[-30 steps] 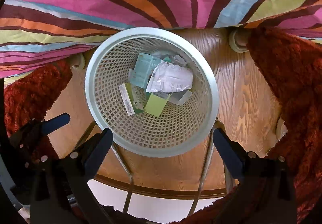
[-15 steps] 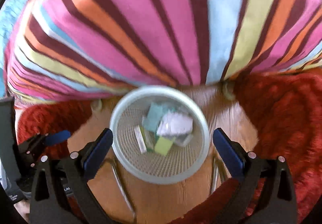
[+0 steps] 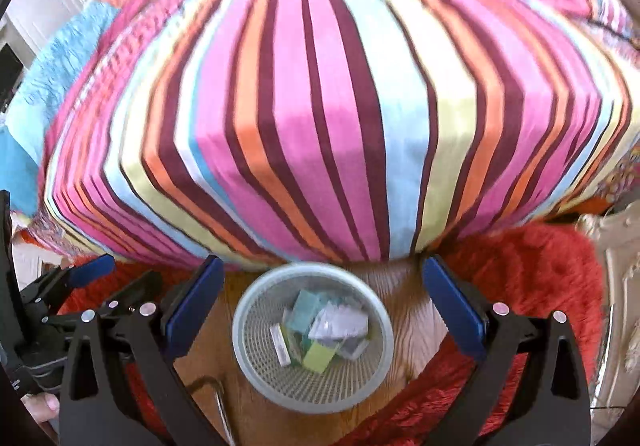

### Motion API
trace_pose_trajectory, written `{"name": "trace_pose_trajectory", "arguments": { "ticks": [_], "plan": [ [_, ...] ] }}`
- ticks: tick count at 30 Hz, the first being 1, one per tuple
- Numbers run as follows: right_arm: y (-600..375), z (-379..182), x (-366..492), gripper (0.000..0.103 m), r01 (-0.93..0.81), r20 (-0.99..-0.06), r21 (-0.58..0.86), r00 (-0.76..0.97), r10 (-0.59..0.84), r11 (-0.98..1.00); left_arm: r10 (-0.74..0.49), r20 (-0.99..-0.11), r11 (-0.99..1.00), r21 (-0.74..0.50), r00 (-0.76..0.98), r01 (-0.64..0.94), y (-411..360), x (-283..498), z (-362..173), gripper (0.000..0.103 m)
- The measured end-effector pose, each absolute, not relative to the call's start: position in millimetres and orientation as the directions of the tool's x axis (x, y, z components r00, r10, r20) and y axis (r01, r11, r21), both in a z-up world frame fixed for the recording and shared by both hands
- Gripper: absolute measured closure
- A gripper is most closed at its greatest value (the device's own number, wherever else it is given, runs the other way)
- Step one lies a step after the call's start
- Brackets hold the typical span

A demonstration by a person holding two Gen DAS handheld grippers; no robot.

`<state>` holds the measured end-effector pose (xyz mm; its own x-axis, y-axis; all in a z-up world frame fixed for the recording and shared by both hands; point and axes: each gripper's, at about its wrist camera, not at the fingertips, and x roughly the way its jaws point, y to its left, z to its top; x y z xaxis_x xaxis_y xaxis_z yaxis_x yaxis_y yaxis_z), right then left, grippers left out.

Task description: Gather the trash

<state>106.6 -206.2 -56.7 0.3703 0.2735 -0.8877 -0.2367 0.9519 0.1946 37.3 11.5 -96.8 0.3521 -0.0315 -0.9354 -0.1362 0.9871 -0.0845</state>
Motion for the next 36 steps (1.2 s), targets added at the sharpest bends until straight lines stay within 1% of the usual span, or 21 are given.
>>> {"name": "trace_pose_trajectory", "arguments": {
  "ticks": [2, 7, 12, 18, 26, 30, 36],
  "plan": [
    [-205.9, -41.4, 104.2, 0.008, -0.240, -0.863, 0.194, 0.420, 0.282, 0.951, -0.038, -0.914, 0.983, -0.107, 0.404, -0.149, 16.9, 35.3, -82.9, 0.019],
    [-206.4, -7.5, 100.6, 0.008, -0.252, -0.799, 0.169, 0.531, 0.282, 0.953, -0.035, -0.883, 0.975, -0.134, 0.468, -0.179, 27.4, 37.9, -60.0, 0.019],
    [-203.3, 2.8, 99.9, 0.008, -0.268, -0.754, 0.144, 0.594, 0.281, 0.953, -0.033, -0.854, 0.967, -0.159, 0.520, -0.200, 34.2, 40.7, -39.9, 0.019],
    [-195.0, 12.5, 102.0, 0.008, -0.295, -0.712, 0.109, 0.643, 0.282, 0.949, -0.002, -0.826, 0.966, -0.147, 0.564, -0.212, 37.1, 47.5, -17.1, 0.019],
    [-190.5, 12.4, 116.1, 0.008, -0.295, -0.706, 0.101, 0.652, 0.277, 0.950, 0.017, -0.796, 0.968, -0.139, 0.606, -0.211, 42.2, 60.8, -0.7, 0.019],
    [-187.4, 13.1, 118.6, 0.008, -0.290, -0.705, 0.087, 0.658, 0.265, 0.953, 0.012, -0.798, 0.965, -0.149, 0.602, -0.216, 46.8, 68.9, 2.2, 0.019],
    [-186.0, 14.8, 119.2, 0.008, -0.293, -0.699, 0.075, 0.666, 0.260, 0.953, 0.040, -0.800, 0.965, -0.124, 0.598, -0.231, 45.0, 72.5, 3.1, 0.019]
  ]
}}
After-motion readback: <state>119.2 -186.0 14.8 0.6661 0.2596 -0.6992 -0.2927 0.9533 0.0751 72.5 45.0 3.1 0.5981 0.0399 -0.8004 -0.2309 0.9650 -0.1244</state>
